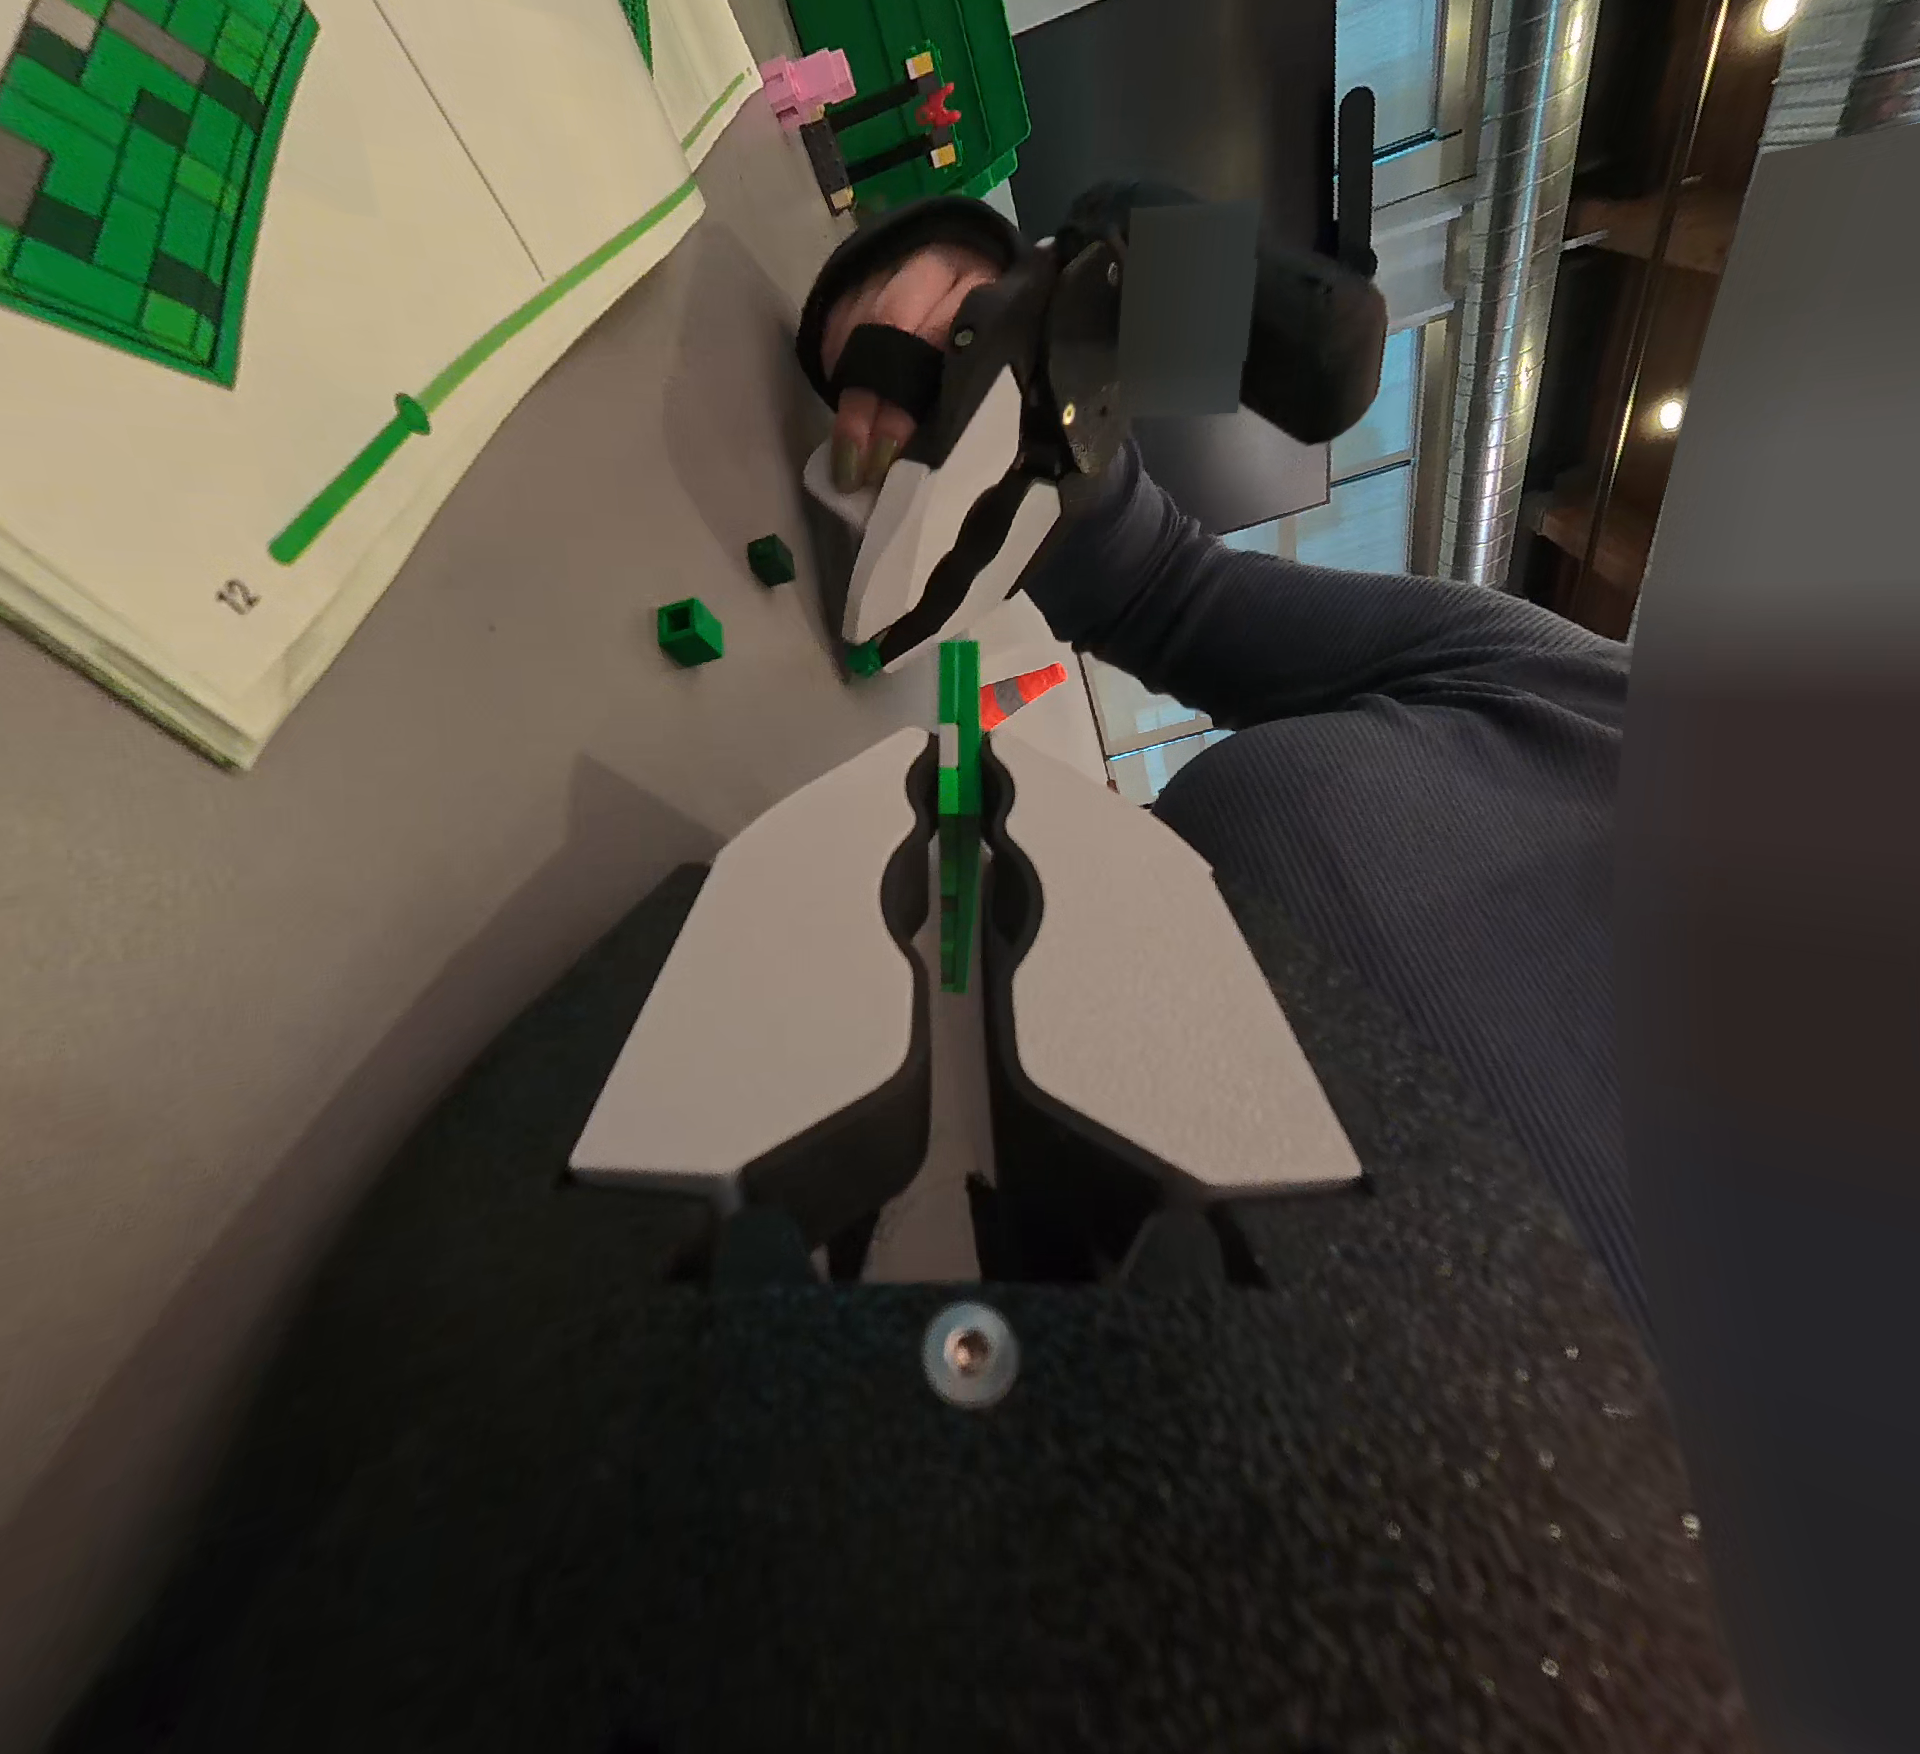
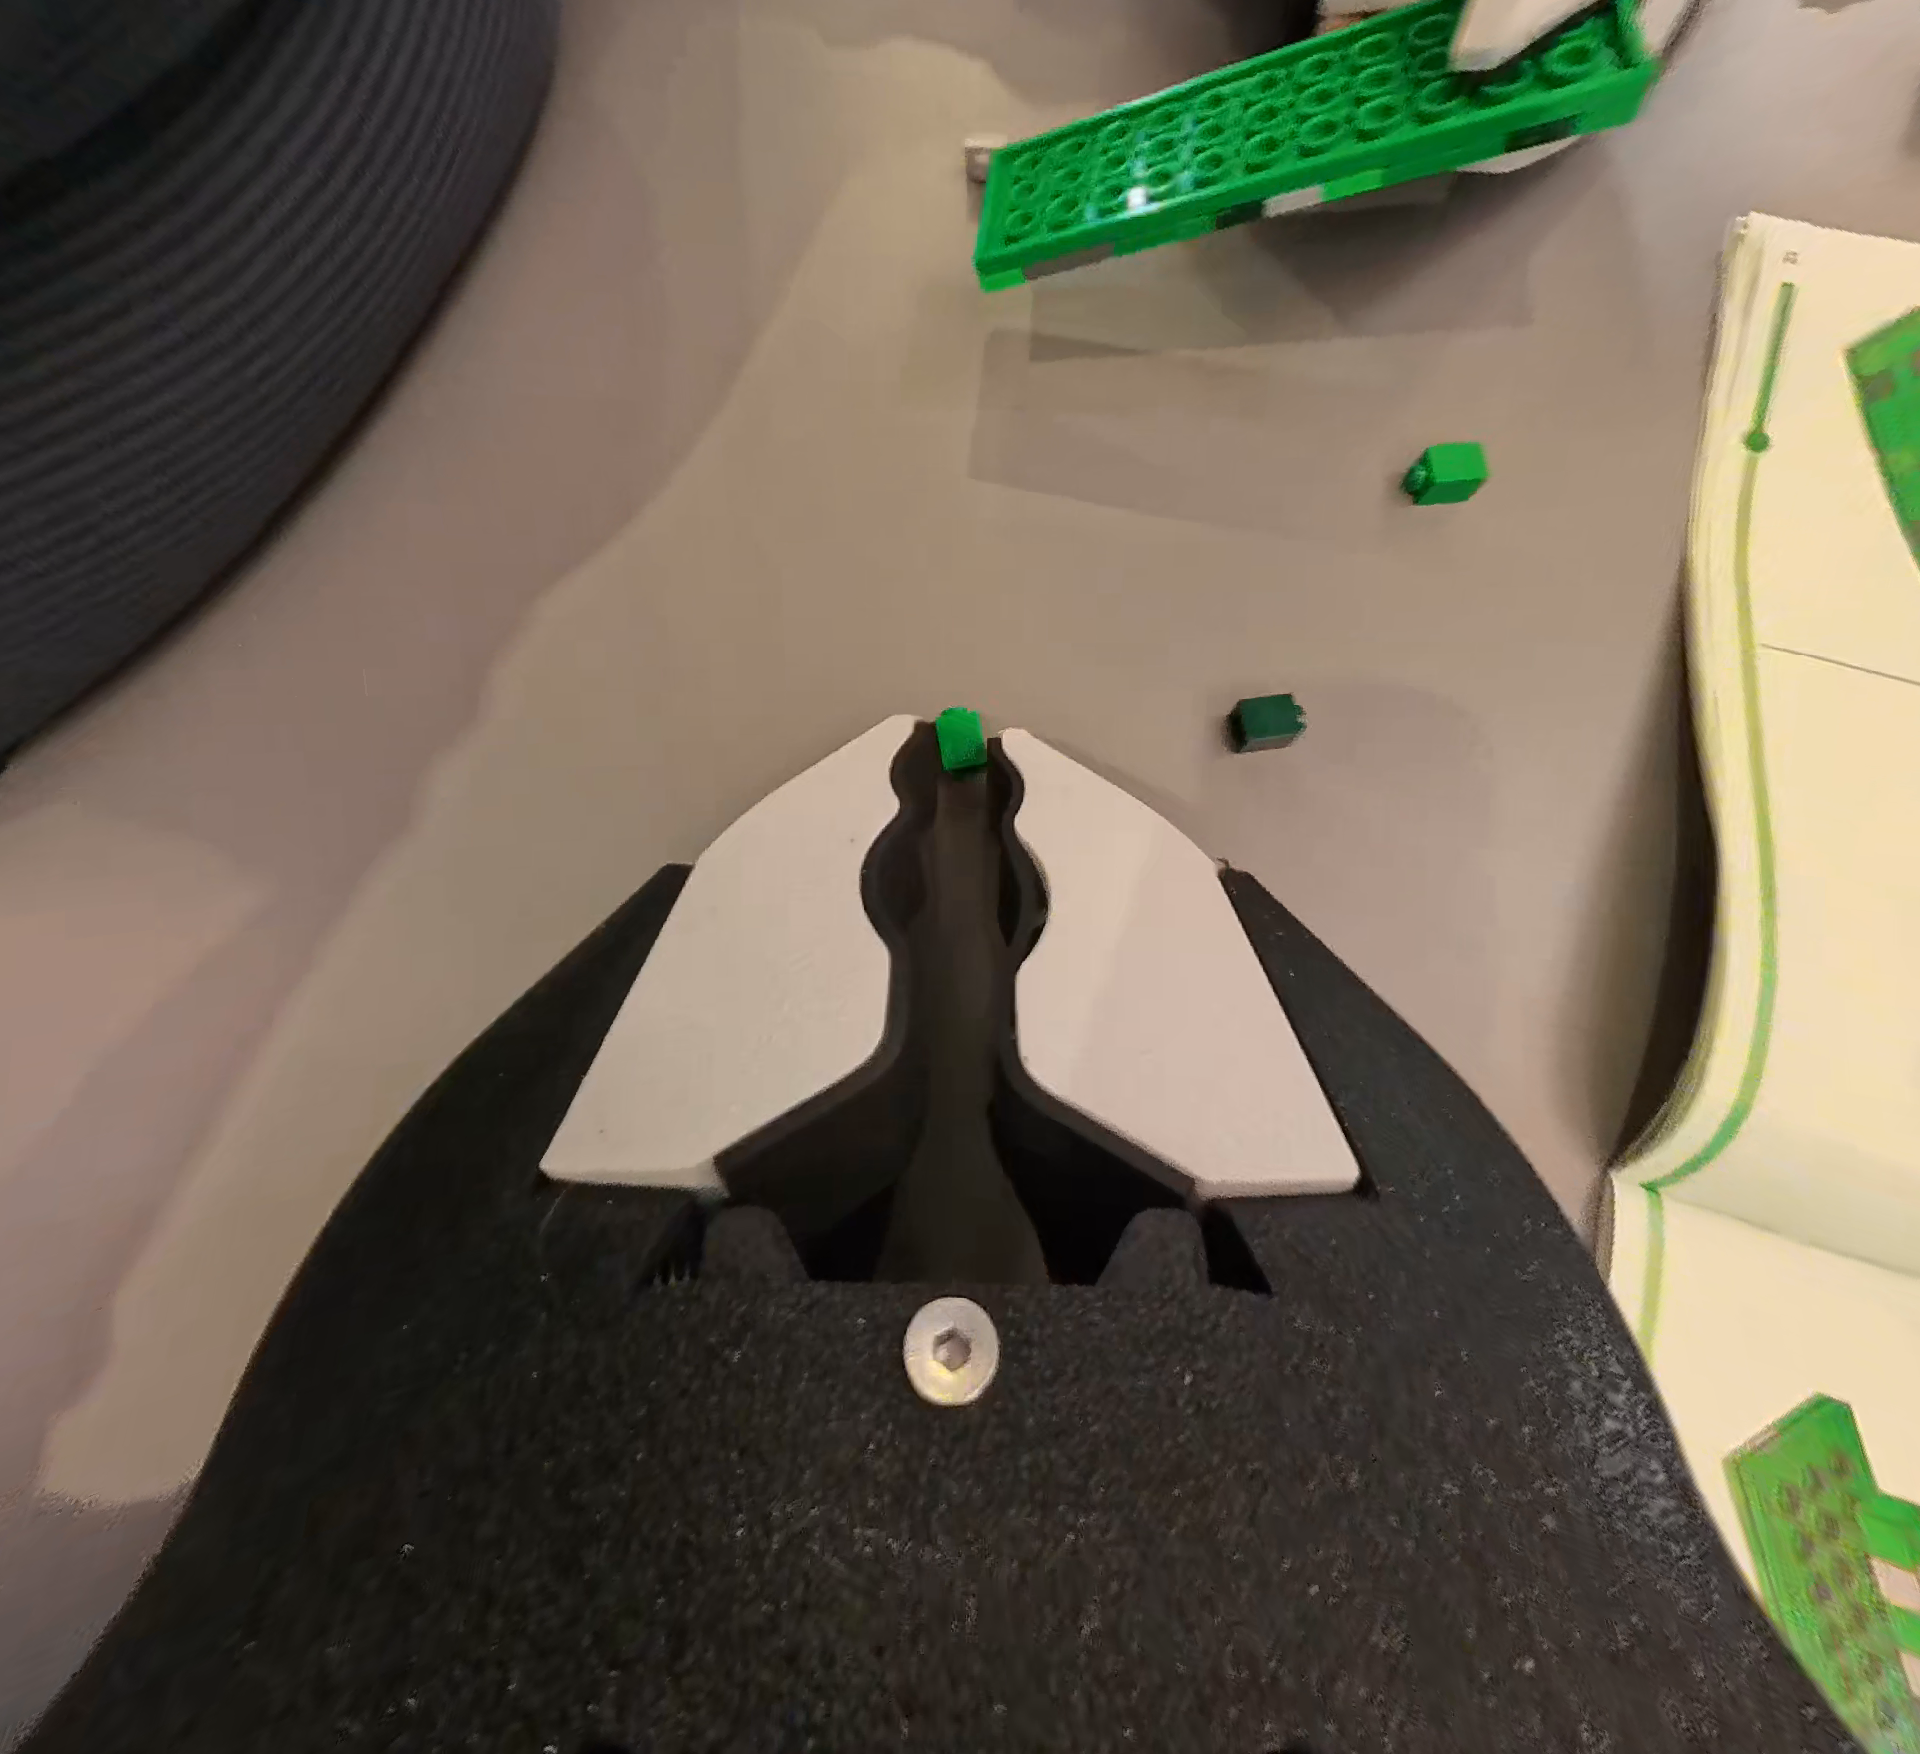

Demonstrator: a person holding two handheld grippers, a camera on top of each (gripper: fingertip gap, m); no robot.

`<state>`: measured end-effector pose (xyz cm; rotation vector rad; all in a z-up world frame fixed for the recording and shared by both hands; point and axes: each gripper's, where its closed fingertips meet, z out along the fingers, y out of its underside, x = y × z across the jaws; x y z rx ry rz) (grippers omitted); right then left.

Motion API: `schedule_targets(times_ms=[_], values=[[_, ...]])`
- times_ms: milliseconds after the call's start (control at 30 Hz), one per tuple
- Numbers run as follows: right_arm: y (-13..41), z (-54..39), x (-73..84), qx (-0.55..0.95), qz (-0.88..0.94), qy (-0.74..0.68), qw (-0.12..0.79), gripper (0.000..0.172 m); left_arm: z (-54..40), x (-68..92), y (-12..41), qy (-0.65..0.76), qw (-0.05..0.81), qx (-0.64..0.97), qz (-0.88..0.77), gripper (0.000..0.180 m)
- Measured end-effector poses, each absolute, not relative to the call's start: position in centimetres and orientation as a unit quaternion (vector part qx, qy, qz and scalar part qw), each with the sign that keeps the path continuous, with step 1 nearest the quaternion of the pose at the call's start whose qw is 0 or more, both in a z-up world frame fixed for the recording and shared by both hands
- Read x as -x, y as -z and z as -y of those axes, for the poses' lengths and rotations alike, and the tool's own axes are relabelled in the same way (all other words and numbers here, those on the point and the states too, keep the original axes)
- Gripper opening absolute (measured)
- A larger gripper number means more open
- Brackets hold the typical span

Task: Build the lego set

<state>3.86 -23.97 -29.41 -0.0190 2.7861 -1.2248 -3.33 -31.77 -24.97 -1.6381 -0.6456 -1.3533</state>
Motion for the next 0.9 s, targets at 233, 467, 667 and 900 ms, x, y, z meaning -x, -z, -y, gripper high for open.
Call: schedule_targets(times_ms=[233, 467, 667, 900], values=[[28.7, 23.5, 1.1, -0.16, -0.913, 0.364, -0.09, 0.008, 31.2, 4.5, 25.1, 0.515, 0.468, 0.657, 0.291, 0.006], [24.5, 24.4, 4.2, -0.316, -0.841, 0.396, -0.189, 0.009, 28.0, 6.6, 24.1, 0.406, 0.572, 0.62, 0.351, 0.006], [23.3, 23.7, 4.2, -0.368, -0.825, 0.385, -0.189, 0.008, 26.4, 6.4, 23.8, 0.383, 0.604, 0.582, 0.386, 0.006], [22.9, 24.3, 2.8, -0.362, -0.821, 0.419, -0.139, 0.008, 26.0, 5.6, 23.8, 0.396, 0.597, 0.591, 0.371, 0.006]])
